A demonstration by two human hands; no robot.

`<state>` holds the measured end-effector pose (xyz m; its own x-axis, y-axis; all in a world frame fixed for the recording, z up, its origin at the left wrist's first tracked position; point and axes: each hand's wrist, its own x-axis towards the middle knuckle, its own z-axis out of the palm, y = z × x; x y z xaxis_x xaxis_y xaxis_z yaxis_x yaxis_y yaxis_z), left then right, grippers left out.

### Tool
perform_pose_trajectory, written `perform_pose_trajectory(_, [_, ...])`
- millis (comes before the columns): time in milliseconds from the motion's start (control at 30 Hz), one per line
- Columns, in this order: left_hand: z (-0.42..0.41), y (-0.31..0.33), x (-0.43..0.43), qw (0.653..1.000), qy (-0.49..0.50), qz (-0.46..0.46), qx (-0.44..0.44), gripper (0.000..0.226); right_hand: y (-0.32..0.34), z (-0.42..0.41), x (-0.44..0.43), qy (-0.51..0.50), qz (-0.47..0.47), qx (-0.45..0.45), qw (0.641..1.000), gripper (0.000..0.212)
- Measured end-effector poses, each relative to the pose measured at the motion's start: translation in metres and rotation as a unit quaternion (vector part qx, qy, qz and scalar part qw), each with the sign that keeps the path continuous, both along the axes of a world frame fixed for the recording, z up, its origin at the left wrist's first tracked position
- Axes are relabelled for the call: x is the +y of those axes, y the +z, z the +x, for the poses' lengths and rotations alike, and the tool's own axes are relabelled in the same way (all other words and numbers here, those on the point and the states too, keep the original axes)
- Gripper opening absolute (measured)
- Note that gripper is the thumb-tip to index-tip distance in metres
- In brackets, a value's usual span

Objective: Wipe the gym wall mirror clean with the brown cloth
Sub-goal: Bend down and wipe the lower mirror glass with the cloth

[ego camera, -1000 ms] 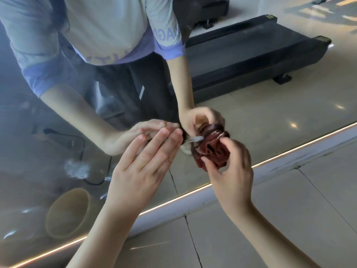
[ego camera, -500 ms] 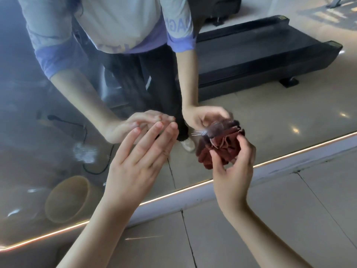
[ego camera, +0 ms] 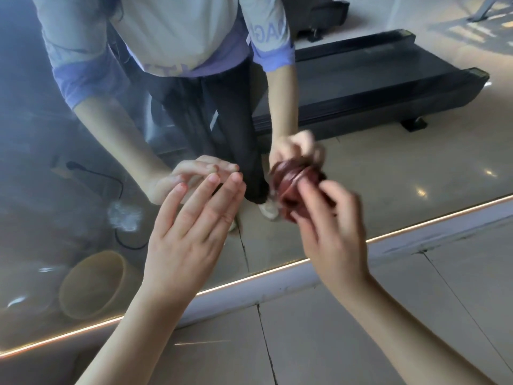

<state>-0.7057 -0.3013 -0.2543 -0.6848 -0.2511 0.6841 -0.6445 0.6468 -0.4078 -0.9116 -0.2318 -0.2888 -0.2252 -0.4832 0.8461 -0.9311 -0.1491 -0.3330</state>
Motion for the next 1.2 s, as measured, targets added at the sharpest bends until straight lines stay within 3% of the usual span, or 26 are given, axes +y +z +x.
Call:
perform_pose_trajectory(67, [-0.001, 0.000, -0.001, 0.999, -0.010, 0.046, 0.001, 0.079, 0.015, -0.008, -0.003, -0.028, -0.048, -0.065, 0.996, 0.037])
perform_pose_trajectory(133, [-0.002, 0.000, -0.004, 1.000, -0.017, 0.005, 0.010, 0.073, 0.013, -0.001, -0.006, -0.034, -0.048, -0.066, 0.996, 0.036])
perform_pose_trajectory(267, [-0.002, 0.001, -0.002, 0.999, -0.012, -0.035, 0.010, 0.066, -0.023, 0.015, 0.002, 0.019, 0.063, 0.166, 0.984, 0.033])
perform_pose_trajectory(300, [-0.001, -0.001, -0.003, 0.999, -0.013, -0.035, 0.008, 0.068, -0.022, 0.008, 0.004, 0.025, 0.063, 0.180, 0.981, 0.032])
perform_pose_trajectory(467, [-0.001, -0.003, -0.005, 0.999, -0.007, -0.037, 0.007, 0.071, 0.017, -0.013, -0.006, -0.032, -0.045, 0.030, 0.998, 0.027])
perform_pose_trajectory(600, [-0.001, -0.003, -0.003, 0.999, -0.004, -0.035, 0.013, 0.064, -0.014, 0.004, -0.001, 0.019, 0.037, 0.218, 0.975, 0.030])
perform_pose_trajectory(633, [0.000, -0.004, -0.003, 0.999, -0.005, -0.033, 0.013, 0.065, -0.017, -0.004, 0.003, 0.027, 0.047, 0.228, 0.972, 0.028])
perform_pose_trajectory(700, [0.000, -0.004, -0.002, 1.000, -0.006, -0.008, 0.011, 0.069, -0.008, -0.017, 0.004, 0.006, 0.024, 0.143, 0.989, 0.027])
perform_pose_trajectory(800, [-0.001, -0.004, -0.004, 1.000, -0.006, -0.023, 0.009, 0.066, 0.012, -0.013, -0.002, -0.028, -0.029, -0.089, 0.995, 0.039])
perform_pose_trajectory(833, [-0.001, -0.004, -0.004, 0.999, -0.005, -0.033, 0.011, 0.064, 0.014, -0.002, -0.005, -0.025, -0.032, -0.107, 0.993, 0.039])
perform_pose_trajectory(933, [-0.002, -0.005, -0.002, 0.999, 0.000, -0.035, 0.008, 0.064, 0.015, 0.013, -0.006, 0.027, -0.013, 0.013, 0.999, 0.027])
perform_pose_trajectory(1000, [-0.001, -0.005, -0.002, 0.999, -0.002, -0.032, 0.008, 0.066, 0.018, 0.001, -0.005, 0.026, -0.014, 0.010, 0.999, 0.027])
perform_pose_trajectory(1067, [-0.001, -0.005, -0.003, 0.999, -0.004, -0.032, 0.009, 0.066, 0.022, -0.010, -0.004, -0.027, -0.045, -0.121, 0.991, 0.034])
perform_pose_trajectory(1133, [-0.001, -0.004, -0.004, 0.999, 0.001, -0.032, 0.003, 0.068, 0.025, -0.006, -0.004, -0.054, -0.066, -0.298, 0.951, 0.043])
perform_pose_trajectory(1200, [0.000, -0.004, -0.004, 0.999, 0.004, -0.032, -0.002, 0.068, 0.026, 0.015, -0.005, -0.037, -0.049, -0.351, 0.935, 0.046])
